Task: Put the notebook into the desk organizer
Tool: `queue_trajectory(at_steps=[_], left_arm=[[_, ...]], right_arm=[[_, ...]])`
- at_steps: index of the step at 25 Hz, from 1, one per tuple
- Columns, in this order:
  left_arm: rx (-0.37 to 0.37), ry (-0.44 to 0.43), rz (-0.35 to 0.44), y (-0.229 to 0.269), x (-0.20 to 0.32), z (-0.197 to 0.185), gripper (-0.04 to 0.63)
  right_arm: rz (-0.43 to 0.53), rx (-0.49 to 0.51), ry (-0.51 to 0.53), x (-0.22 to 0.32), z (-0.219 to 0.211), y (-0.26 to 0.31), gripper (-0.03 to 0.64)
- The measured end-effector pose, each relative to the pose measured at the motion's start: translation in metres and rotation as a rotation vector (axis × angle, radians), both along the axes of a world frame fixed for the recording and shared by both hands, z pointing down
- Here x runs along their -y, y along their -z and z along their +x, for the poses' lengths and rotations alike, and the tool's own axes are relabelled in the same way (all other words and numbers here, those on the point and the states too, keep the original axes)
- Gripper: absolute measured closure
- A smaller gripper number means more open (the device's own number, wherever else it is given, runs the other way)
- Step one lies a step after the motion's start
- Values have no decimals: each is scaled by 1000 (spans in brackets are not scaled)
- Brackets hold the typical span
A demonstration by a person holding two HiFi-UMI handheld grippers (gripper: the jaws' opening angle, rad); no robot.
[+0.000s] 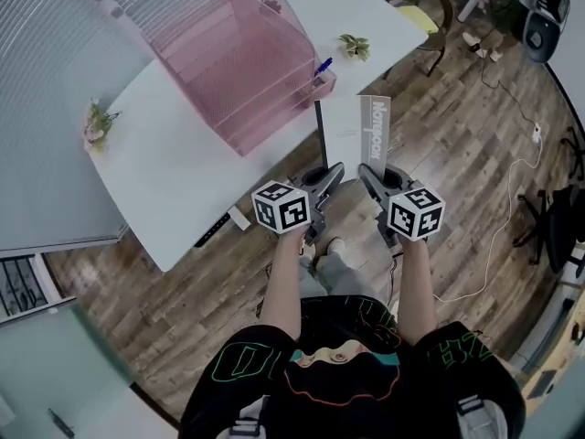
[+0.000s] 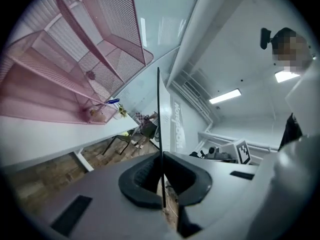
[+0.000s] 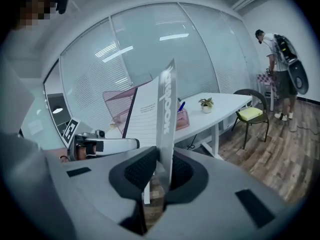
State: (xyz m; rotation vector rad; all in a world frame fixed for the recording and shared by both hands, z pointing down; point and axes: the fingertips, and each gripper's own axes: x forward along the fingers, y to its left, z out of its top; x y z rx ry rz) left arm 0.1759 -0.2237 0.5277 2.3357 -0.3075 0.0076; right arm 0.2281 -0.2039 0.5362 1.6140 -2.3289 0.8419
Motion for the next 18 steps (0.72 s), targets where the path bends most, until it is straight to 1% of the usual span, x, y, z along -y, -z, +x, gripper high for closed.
queue_trajectory(at_steps=[11,18], left_arm=[[4,172,-144,-53,-9,-50,589],[5,271,-227,-76,-14,-82,581]], right_arm=[[-109,22,183,0,-47,-51,583],[-174,53,286,-1,-78,-71,583]])
